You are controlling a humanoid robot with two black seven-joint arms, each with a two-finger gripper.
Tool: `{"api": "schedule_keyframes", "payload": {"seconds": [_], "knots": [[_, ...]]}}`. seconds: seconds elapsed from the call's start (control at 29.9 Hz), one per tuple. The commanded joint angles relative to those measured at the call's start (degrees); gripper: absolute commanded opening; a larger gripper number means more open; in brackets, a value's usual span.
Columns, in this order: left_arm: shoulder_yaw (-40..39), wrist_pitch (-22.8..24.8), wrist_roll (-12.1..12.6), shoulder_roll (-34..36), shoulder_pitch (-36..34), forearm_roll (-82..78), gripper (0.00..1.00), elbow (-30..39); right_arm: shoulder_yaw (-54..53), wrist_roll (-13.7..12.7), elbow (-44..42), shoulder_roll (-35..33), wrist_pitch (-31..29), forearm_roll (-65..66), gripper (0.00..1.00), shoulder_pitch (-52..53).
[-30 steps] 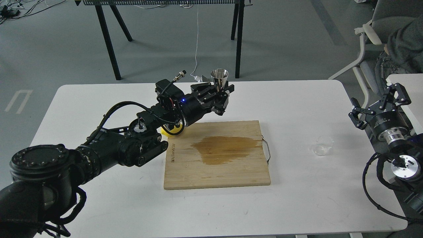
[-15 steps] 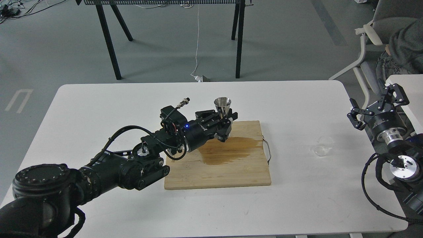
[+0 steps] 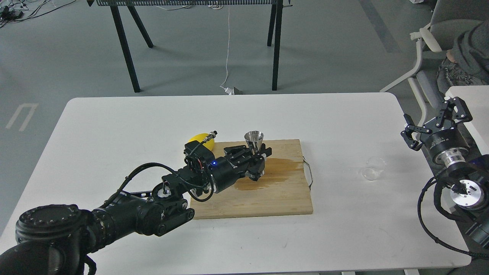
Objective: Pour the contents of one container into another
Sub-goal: 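Lower the jigger onto the cutting board with the left gripper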
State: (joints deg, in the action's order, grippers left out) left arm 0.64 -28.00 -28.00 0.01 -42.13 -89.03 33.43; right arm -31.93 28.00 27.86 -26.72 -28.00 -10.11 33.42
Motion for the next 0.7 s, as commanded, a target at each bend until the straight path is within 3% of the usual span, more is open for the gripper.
{"api": "schedule_keyframes", "payload": {"seconds": [0.0, 0.67], "knots": [[0.0, 0.0, 0.0, 0.0, 0.3, 0.0, 0.26, 0.1, -0.1, 0.0, -0.1, 0.5, 0.0, 0.0, 0.99, 0.0], [0.1, 0.0, 0.0, 0.0, 0.5, 0.1, 0.42, -0.4, -0.1, 0.0, -0.1, 1.0, 0.0, 0.0, 0.99, 0.0]]}}
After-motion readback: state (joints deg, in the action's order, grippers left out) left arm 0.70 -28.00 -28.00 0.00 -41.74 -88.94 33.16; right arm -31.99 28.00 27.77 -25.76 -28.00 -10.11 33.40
